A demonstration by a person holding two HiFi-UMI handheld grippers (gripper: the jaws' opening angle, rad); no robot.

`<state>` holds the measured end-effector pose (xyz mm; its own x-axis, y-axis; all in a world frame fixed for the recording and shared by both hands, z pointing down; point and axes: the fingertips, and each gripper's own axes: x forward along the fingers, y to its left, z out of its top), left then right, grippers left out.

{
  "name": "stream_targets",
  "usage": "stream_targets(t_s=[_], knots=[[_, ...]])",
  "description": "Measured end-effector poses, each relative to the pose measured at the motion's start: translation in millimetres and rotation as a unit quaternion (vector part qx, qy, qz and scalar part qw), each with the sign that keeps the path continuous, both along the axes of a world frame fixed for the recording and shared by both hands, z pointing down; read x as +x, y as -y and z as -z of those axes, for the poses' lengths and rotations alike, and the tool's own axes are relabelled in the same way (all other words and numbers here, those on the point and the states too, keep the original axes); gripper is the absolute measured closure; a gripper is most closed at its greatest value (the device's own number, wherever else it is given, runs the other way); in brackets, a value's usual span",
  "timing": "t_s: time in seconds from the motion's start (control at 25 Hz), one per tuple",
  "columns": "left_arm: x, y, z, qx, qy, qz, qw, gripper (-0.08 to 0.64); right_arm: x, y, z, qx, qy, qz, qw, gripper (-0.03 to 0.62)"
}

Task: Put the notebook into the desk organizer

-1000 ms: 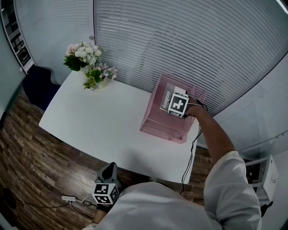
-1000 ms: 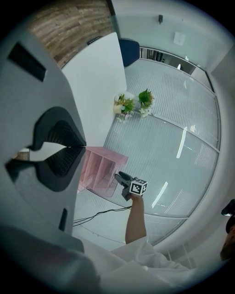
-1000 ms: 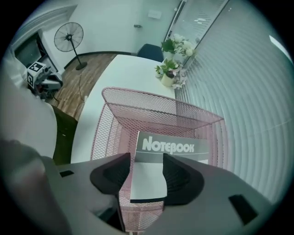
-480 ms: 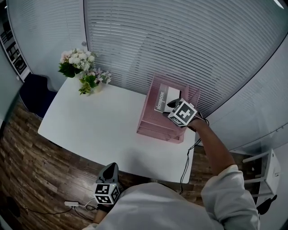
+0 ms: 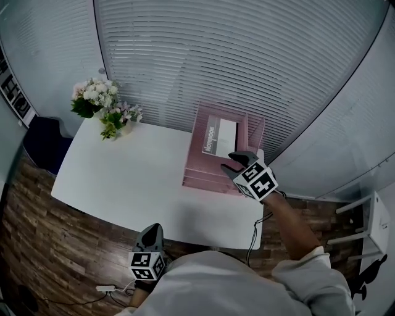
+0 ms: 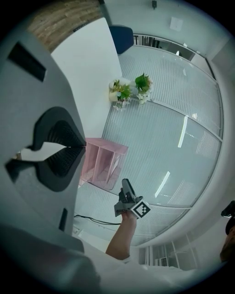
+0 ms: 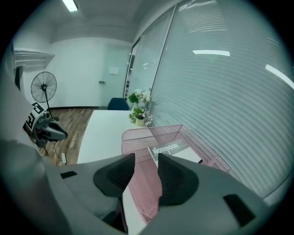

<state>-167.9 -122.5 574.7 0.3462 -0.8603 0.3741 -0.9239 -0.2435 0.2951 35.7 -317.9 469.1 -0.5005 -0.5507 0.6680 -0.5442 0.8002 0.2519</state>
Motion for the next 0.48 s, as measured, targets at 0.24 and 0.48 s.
stream_targets(t_s=[0.24, 0.48], knots=[[9.8, 7.2, 5.6, 0.005, 0.007, -0.012, 0.9999, 0.551, 12.9, -31.5, 7.6, 0.027, 0.047, -0.018, 0.998, 0.438], [16.1, 11.8, 7.1, 0.007, 0.011, -0.018, 0.9997, 0.551, 22.5, -52.9, 17.9, 0.068, 0.091, -0.043, 0.993, 0.49]])
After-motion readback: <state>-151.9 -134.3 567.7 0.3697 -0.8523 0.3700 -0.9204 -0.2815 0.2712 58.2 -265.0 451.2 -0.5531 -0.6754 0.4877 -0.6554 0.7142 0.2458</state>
